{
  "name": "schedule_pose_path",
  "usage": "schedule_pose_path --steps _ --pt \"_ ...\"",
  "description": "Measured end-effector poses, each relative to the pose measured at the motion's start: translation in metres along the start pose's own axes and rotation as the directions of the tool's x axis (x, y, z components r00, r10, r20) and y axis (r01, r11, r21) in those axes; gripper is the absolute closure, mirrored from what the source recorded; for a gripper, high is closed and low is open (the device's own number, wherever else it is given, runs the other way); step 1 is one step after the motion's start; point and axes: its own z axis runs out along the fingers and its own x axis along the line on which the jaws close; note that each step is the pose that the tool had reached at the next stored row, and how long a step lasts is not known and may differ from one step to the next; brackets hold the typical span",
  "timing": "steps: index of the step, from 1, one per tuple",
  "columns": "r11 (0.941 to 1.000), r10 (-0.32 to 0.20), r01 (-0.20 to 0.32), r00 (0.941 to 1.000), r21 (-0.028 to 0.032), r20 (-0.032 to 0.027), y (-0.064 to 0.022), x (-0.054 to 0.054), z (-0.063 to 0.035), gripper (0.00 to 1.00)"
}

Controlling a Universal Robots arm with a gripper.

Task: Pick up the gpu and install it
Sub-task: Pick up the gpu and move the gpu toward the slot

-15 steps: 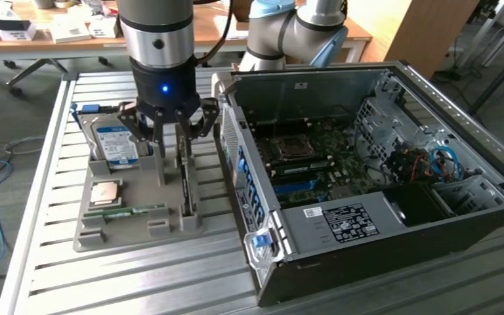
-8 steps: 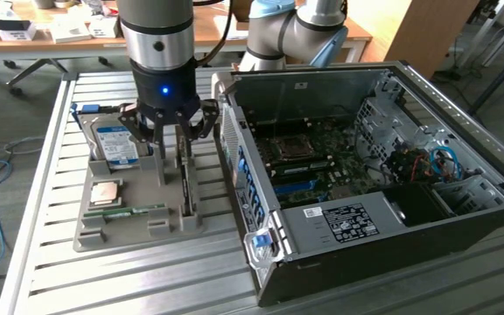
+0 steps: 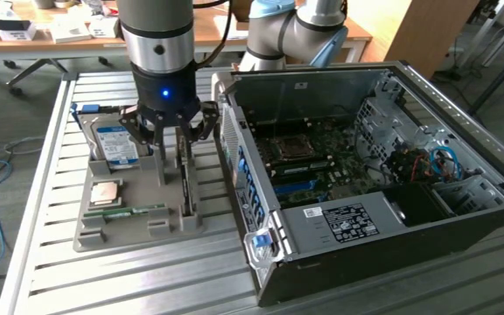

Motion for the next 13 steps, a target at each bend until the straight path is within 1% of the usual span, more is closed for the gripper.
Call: schedule_pose_path --steps 5,10,13 --pt "1.0000 0.000 0.000 1.0000 0.0000 0.0000 -0.0002 0.000 0.0036 0.53" --pt "1.0000 0.000 0.000 1.0000 0.0001 0.0000 -0.0005 0.000 0.0101 0.53" --pt "1.0000 0.000 0.000 1.0000 0.0002 -0.0002 -0.0006 0.000 0.0112 0.53"
